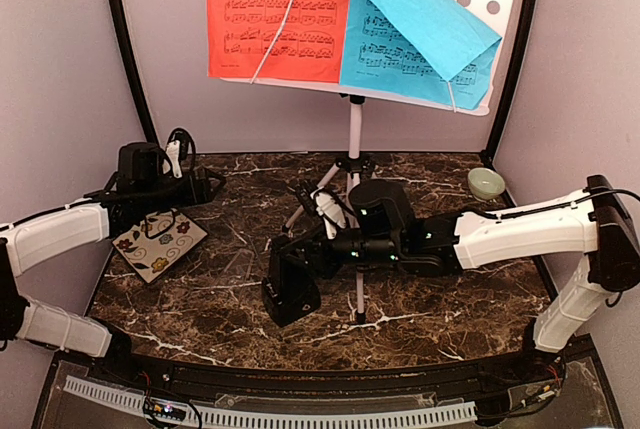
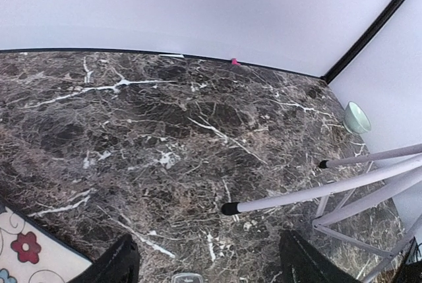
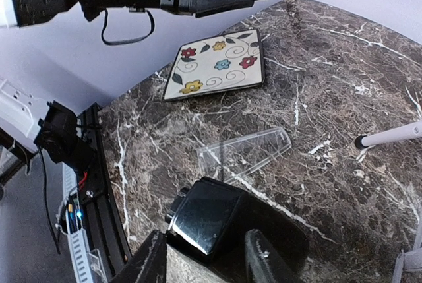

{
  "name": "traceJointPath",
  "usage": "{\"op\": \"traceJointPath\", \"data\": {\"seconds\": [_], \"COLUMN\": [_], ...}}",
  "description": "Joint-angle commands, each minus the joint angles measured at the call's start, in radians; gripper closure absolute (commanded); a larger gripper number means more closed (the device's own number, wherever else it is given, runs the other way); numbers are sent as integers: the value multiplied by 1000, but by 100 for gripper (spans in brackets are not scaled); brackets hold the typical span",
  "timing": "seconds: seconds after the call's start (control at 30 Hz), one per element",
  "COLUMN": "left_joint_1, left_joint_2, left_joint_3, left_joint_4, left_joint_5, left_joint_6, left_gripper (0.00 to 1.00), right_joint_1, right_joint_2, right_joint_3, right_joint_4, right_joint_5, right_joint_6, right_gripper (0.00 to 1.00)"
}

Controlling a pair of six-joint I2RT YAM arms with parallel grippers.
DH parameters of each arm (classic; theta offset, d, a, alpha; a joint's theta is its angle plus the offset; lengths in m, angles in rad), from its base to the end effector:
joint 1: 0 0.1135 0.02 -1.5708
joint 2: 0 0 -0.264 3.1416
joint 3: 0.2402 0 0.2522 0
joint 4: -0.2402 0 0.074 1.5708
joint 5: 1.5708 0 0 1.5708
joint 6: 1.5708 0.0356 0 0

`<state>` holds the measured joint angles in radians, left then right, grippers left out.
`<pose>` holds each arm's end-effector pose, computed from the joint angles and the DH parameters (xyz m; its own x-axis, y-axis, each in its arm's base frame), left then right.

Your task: Set up the instrument practice props

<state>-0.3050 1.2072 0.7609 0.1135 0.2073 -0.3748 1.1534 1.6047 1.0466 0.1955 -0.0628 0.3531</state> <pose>0.2609 -0.0898 0.2731 -0.4655 -0.2290 -0.8549 0.3321 0.8502 -0.4086 0.1483 0.3400 0.2597 -0.4586 -0.1829 -0.8696 -0.8286 0.4414 0.3442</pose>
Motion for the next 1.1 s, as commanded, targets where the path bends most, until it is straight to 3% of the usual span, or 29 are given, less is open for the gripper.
{"op": "traceJointPath", "data": {"seconds": [0.0, 0.3, 0.6, 0.83, 1.07], "left_joint_1": [2, 2, 4, 10, 19], "left_joint_2": [9, -26, -35, 29, 39], "left_joint_3": [37, 67, 179, 309, 290], "left_joint_4": [-49, -93, -264, -431, -459], "left_joint_5": [101, 109, 87, 27, -29], "left_joint_6": [9, 36, 93, 105, 55], "left_gripper": [24, 20, 2, 1, 1], "right_joint_1": [12, 12, -5, -131, -290], "right_joint_2": [-20, -104, -262, -455, -652], "right_joint_3": [34, 170, 136, -50, -240], "right_joint_4": [-111, -156, -197, -244, -341], "right_joint_5": [11, 48, 117, 93, 95], "right_joint_6": [-36, -87, -103, -52, 28], "right_gripper": [55, 28, 0, 0, 0]}}
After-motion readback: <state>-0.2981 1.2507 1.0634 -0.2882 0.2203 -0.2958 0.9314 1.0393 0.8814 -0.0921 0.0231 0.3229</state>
